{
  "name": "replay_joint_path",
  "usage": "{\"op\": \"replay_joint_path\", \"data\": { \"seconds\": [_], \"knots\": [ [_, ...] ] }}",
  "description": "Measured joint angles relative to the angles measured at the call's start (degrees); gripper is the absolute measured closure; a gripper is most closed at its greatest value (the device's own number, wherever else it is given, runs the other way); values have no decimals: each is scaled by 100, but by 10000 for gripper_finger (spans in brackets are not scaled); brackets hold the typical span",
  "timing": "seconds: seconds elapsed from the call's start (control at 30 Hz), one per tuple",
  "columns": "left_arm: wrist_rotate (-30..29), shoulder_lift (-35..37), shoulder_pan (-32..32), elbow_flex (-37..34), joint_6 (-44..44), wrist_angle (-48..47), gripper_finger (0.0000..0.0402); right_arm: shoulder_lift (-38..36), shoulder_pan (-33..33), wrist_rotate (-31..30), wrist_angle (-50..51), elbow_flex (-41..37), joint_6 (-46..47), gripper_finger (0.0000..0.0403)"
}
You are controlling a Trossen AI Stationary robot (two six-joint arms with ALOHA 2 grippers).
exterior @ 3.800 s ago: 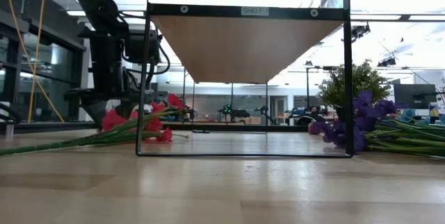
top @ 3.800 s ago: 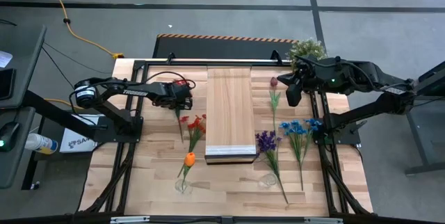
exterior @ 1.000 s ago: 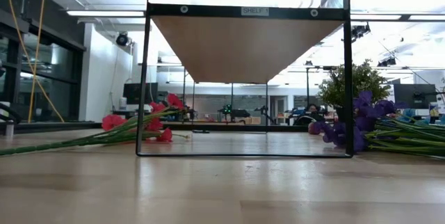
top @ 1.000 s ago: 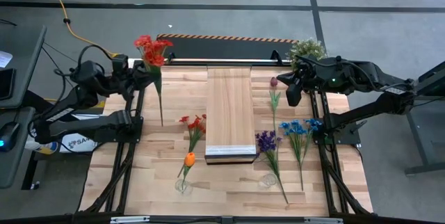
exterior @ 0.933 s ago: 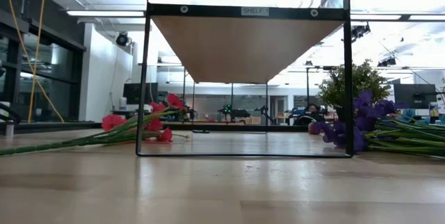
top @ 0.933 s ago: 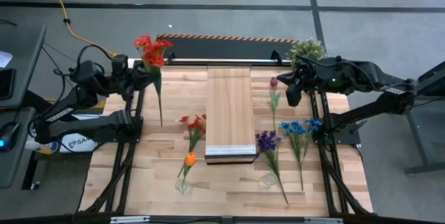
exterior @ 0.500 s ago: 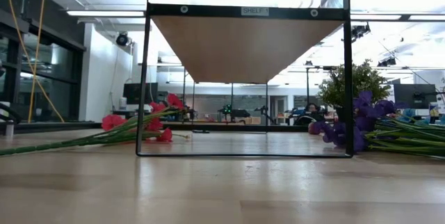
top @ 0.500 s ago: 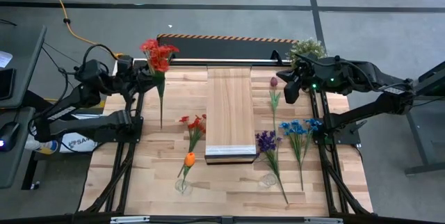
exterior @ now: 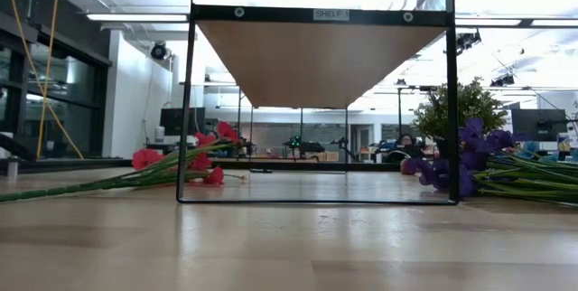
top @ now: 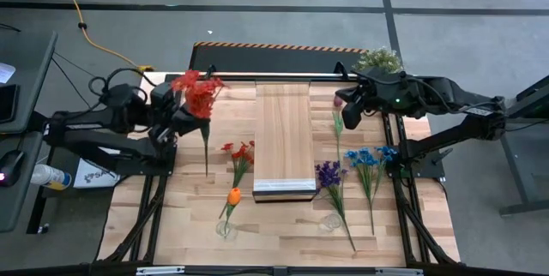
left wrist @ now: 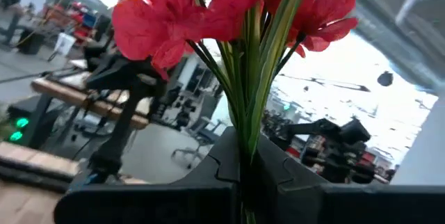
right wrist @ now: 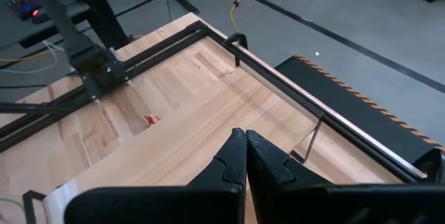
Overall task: Pick and place flowers into a vace then onto a shelf
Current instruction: Put the top red flowers into the left transparent vase
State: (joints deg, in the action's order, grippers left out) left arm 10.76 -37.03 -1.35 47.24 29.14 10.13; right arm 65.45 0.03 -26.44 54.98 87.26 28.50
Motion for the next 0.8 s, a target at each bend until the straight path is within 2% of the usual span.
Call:
{"op": "replay_joint_path", "data": {
  "seconds": [0.27, 0.53, 0.8],
  "knots": [
    [-1068, 161, -1680, 208, -646, 75, 361, -2, 0, 304, 0, 0, 124, 402],
    [-2310, -473, -3607, 382, -1748, 390, 361, -2, 0, 436, -2, 0, 301, 402],
    [-4587, -1129, -5376, 382, -2799, 978, 361, -2, 0, 450, -217, 0, 301, 402]
  ]
}}
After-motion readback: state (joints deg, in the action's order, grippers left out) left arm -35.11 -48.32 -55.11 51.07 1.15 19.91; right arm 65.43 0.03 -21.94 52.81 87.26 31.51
